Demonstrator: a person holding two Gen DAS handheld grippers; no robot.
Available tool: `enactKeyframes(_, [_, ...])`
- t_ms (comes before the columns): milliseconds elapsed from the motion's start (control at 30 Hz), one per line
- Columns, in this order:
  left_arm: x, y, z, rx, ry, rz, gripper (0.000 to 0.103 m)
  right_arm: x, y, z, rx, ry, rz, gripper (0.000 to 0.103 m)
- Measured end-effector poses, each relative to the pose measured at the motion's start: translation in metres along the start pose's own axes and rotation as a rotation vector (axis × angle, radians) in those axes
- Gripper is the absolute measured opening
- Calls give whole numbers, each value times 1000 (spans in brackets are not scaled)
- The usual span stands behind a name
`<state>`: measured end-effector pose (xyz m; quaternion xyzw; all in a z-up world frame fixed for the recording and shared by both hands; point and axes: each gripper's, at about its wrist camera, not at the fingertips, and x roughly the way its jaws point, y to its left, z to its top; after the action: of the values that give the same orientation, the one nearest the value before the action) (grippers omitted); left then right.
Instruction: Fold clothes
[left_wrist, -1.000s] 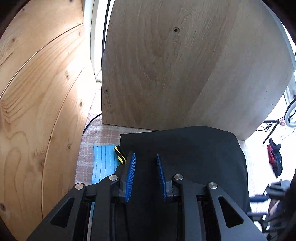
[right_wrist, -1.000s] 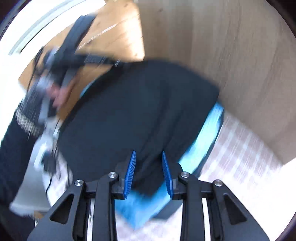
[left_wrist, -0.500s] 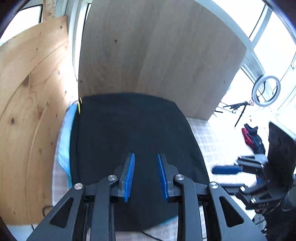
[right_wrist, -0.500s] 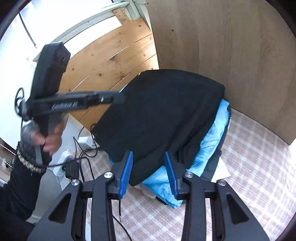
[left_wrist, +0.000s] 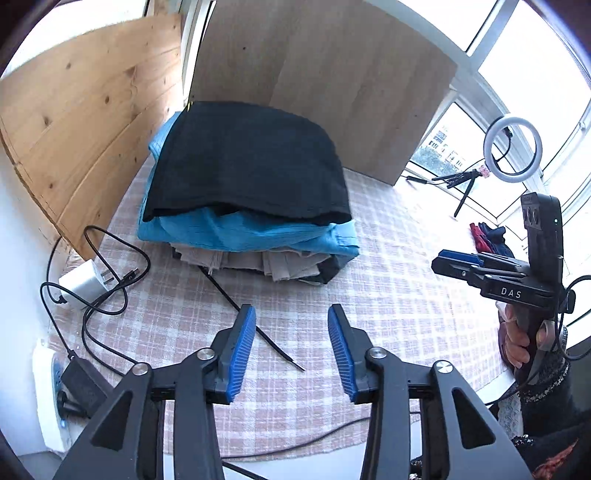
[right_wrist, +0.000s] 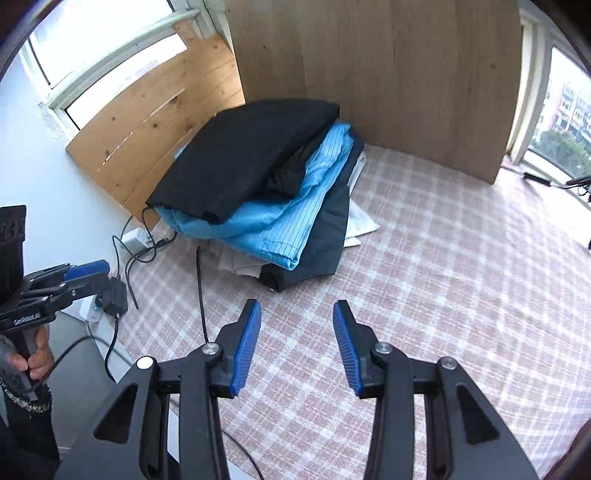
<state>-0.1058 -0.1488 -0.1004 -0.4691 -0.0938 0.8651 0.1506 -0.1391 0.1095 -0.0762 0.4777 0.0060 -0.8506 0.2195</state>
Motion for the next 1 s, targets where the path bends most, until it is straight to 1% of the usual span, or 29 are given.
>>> enactKeyframes(33, [-9,-8,-5,13,-19,7,50,-15,1,-3,-1,-41,-22,49])
enactKeyframes(67, [-18,-15,-8,27,-37,11,52,-30,2,-5,-2,-82,-44,53])
enactKeyframes(100, [-26,-23,-9,43,-51,6,54,-43,5,-8,-1,-120,-62,57])
enactKeyframes(167, [-39,-33,-12,58,-72,-22,64,-59,10,-14,15,-168,-90,63])
enactKeyframes(233, [-43,-41,-14,58,-80,-48,64,-73,15,-21,35,-210,-118,66])
enactKeyframes(267, [-45,-43,-17,60,-82,-45,64,-80,16,-24,47,-225,-131,66])
enactKeyframes(333, [-51,-48,-23,60,-93,-40,64,-89,15,-31,75,-234,-150,66])
enactKeyframes(400, [-56,-52,-30,59,-97,-38,67,-90,17,-42,100,-236,-158,66])
enactKeyframes(467, [-61,-55,-37,63,-101,-30,75,-94,17,-50,112,-241,-183,66])
enactKeyframes(500, [-62,-56,-40,70,-99,-28,76,-97,17,-53,115,-245,-204,66])
enactKeyframes(567, [-64,-56,-46,69,-93,-23,76,-103,18,-59,117,-259,-243,66])
enactKeyframes(667, [-65,-53,-50,42,-81,-4,76,-111,20,-68,120,-279,-286,66])
enactKeyframes(700, [-65,-51,-51,37,-78,12,76,-113,21,-70,124,-282,-287,66])
enactKeyframes(800, [-66,-49,-52,48,-81,90,76,-121,25,-74,125,-289,-285,66])
enactKeyframes(867, [-65,-45,-52,45,-81,105,76,-125,28,-77,124,-296,-285,66])
enactKeyframes(900, [-65,-43,-51,38,-80,108,76,-127,29,-77,122,-300,-287,66])
enactKeyframes(1000, [-66,-35,-50,0,-78,82,76,-130,31,-79,114,-308,-300,67])
